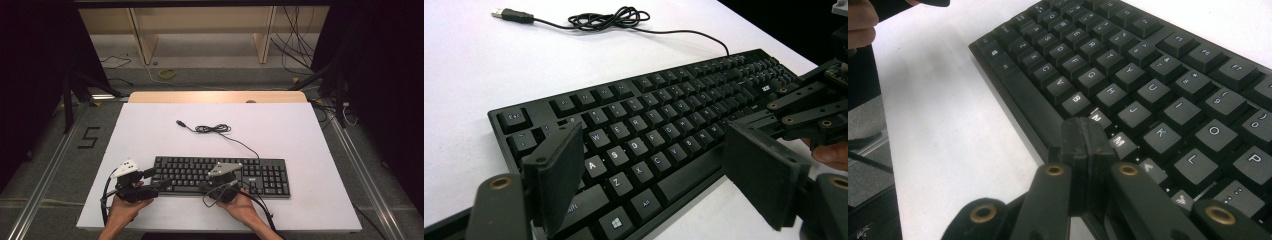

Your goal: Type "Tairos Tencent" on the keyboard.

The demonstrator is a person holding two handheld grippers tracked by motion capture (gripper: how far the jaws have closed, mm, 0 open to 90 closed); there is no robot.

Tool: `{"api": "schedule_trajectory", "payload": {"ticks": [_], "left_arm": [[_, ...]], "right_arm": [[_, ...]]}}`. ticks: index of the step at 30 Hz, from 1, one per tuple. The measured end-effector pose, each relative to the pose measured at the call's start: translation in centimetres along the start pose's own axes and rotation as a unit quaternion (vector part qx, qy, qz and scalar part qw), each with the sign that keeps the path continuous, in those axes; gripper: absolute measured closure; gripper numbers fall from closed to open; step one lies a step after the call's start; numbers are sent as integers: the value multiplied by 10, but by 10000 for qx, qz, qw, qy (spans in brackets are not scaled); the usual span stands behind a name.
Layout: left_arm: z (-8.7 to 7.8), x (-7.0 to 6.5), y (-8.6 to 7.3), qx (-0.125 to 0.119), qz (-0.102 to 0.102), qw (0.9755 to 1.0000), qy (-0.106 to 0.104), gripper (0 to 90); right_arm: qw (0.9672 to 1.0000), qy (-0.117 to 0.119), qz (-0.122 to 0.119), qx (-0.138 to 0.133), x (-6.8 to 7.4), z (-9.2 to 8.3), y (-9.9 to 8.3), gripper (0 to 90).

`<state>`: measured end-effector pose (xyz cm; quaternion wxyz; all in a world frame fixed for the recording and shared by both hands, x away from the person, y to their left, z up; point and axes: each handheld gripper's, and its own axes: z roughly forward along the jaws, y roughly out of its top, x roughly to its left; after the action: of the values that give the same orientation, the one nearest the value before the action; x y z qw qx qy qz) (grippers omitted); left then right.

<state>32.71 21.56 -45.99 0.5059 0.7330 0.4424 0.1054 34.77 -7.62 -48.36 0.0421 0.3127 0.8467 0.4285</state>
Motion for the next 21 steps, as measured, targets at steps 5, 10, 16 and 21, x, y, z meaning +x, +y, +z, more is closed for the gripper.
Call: {"api": "schedule_trajectory", "payload": {"ticks": [5,10,16,21], "left_arm": [[-1,-1,0,11,15,10000,-2,244],[-1,-1,-1,0,1,10000,-9,244],[-2,-2,-1,15,19,10000,-22,244],[-2,-2,-1,15,14,10000,-13,244]], "right_arm": [[10000,2,5,19,0,1,0,900],[10000,3,0,29,0,1,0,900],[10000,-4,2,27,0,1,0,900],[9999,-77,-90,72,-1,3,-2,900]]}}
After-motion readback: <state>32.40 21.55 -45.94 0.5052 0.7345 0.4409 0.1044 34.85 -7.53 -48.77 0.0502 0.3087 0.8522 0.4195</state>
